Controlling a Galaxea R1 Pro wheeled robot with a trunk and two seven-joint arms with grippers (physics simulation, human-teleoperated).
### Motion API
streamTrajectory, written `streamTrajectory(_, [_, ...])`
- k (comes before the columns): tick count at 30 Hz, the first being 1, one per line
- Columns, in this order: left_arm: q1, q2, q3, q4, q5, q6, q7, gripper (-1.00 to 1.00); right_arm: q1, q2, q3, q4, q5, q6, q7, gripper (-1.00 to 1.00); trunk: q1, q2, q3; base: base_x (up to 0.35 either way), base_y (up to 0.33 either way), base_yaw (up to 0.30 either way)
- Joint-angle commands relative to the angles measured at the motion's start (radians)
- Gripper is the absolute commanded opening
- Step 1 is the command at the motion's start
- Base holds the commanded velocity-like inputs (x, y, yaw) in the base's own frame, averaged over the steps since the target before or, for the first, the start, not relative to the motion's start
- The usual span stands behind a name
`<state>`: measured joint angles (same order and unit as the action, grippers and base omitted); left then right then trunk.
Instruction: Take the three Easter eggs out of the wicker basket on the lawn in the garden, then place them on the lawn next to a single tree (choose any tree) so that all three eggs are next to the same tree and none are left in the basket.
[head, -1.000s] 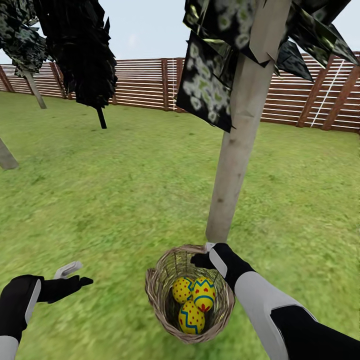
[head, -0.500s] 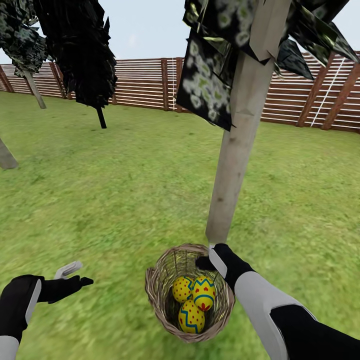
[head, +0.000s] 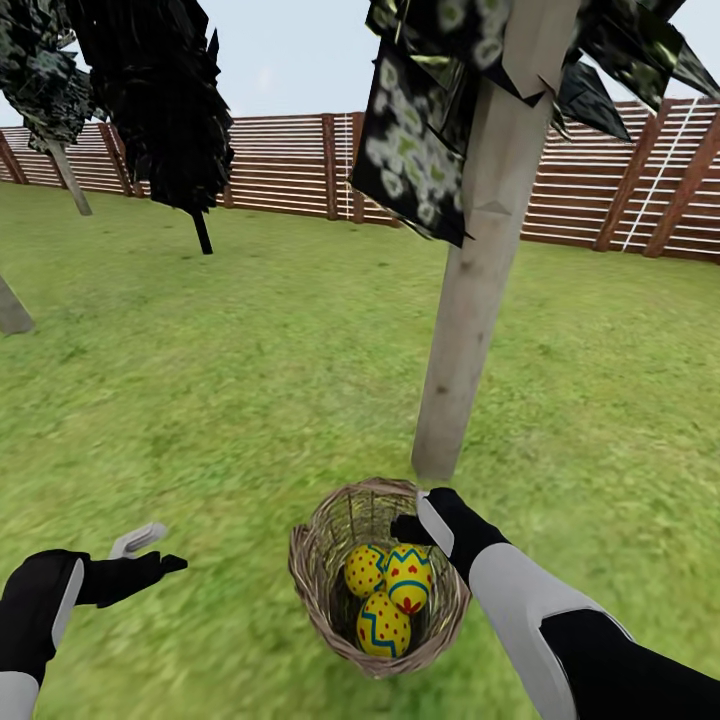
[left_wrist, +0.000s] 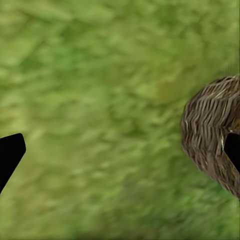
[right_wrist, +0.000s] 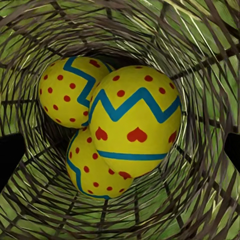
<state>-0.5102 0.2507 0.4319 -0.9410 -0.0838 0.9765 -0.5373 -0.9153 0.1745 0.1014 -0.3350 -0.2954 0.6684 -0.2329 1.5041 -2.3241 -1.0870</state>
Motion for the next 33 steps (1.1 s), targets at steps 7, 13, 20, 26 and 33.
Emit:
streamTrajectory(7, [-0.001, -0.001, 0.002, -0.001, -0.011, 0.004, -0.009, 1.00, 0.000, 0.000, 0.006, -0.006, -0.010, -0.005, -0.009, 1.00, 0.027, -0.050, -0.023, 0.000, 0.000, 0.000])
streamTrajectory(13, [-0.001, -0.002, 0.003, 0.000, -0.011, 0.003, -0.009, 1.00, -0.001, 0.000, 0.006, -0.006, -0.009, -0.005, -0.011, 1.00, 0.050, -0.092, -0.042, 0.000, 0.000, 0.000])
streamTrajectory(20, [-0.001, -0.002, 0.002, 0.031, -0.012, 0.000, -0.008, 1.00, -0.002, -0.001, 0.003, -0.008, -0.009, -0.033, -0.019, 1.00, 0.077, -0.141, -0.064, 0.000, 0.000, 0.000])
streamTrajectory(26, [-0.001, -0.001, 0.002, 0.041, -0.013, -0.001, -0.007, 1.00, -0.007, 0.000, 0.001, -0.010, -0.011, -0.063, -0.064, 1.00, 0.096, -0.176, -0.083, 0.000, 0.000, 0.000])
streamTrajectory(33, [-0.001, -0.002, 0.002, 0.041, -0.013, -0.001, -0.007, 1.00, -0.006, 0.000, 0.001, -0.015, -0.008, -0.094, -0.064, 1.00, 0.099, -0.178, -0.110, 0.000, 0.000, 0.000])
